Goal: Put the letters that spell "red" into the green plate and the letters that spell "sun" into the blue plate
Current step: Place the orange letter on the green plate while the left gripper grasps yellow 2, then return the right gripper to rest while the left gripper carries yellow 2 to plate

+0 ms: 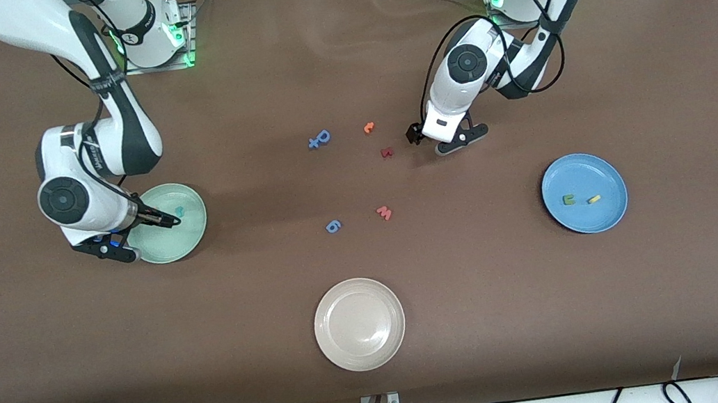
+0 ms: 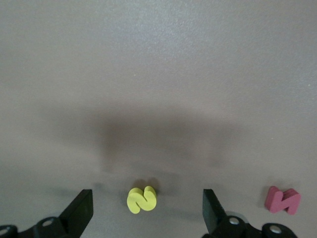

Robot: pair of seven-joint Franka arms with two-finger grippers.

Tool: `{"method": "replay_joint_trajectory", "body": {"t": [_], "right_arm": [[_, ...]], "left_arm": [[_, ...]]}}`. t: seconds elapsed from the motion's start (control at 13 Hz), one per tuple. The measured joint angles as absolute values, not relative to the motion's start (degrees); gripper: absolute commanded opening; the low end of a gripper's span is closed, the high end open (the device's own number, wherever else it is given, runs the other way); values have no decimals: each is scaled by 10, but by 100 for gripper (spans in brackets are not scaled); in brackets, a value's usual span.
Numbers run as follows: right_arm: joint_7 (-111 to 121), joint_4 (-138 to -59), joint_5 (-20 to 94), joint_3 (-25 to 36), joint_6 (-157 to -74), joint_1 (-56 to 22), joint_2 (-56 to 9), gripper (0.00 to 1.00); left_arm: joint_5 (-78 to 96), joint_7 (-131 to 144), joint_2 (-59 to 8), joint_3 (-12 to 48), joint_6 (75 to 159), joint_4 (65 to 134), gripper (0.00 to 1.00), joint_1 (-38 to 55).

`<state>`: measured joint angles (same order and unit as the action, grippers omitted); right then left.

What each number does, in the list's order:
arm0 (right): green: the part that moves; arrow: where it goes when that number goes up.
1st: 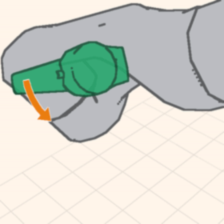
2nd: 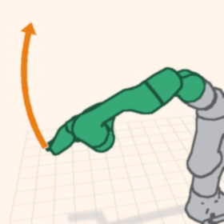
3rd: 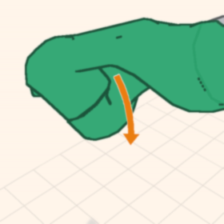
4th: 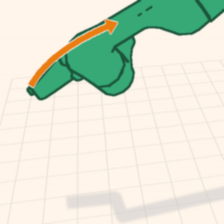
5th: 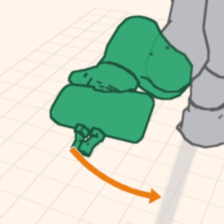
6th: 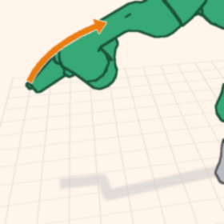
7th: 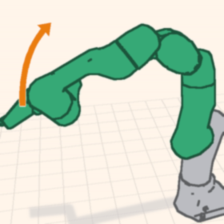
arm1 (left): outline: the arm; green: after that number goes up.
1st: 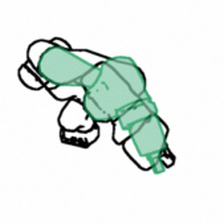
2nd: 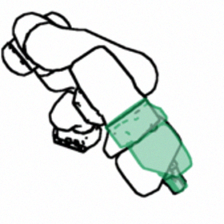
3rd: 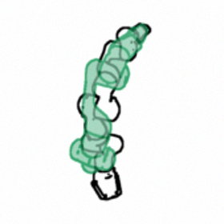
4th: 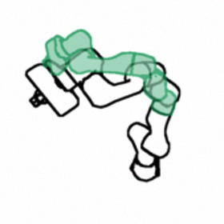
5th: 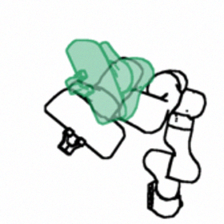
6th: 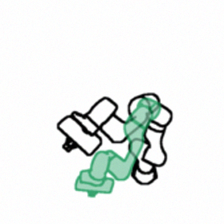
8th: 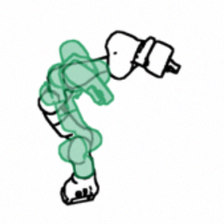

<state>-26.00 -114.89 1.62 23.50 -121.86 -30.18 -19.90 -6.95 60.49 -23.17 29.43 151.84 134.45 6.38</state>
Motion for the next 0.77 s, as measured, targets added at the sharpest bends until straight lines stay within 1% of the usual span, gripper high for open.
{"method": "replay_joint_trajectory", "body": {"t": [0.08,0.15,0.31,0.38,0.54,0.69,0.77], "right_arm": [[-257,-1138,16,234,-1202,-302,-174,100],[-254,-1122,16,234,-1180,-302,-149,100],[-241,-1075,16,234,-1098,-302,-120,100],[-221,-1038,16,233,-1044,-303,-117,100],[-168,-950,16,233,-943,-303,-118,100],[-131,-890,16,230,-903,-289,-119,100],[-119,-878,16,213,-897,-266,-120,100]], "left_arm": [[-69,605,-232,294,1520,1344,82,64],[-69,606,-234,294,1524,1344,81,64],[-69,606,-240,294,1532,1344,78,64],[-69,607,-242,294,1532,1344,78,64],[-69,607,-246,294,1532,1343,74,64],[-69,612,-249,294,1533,1343,64,64],[-69,615,-251,294,1534,1343,58,66]]}}
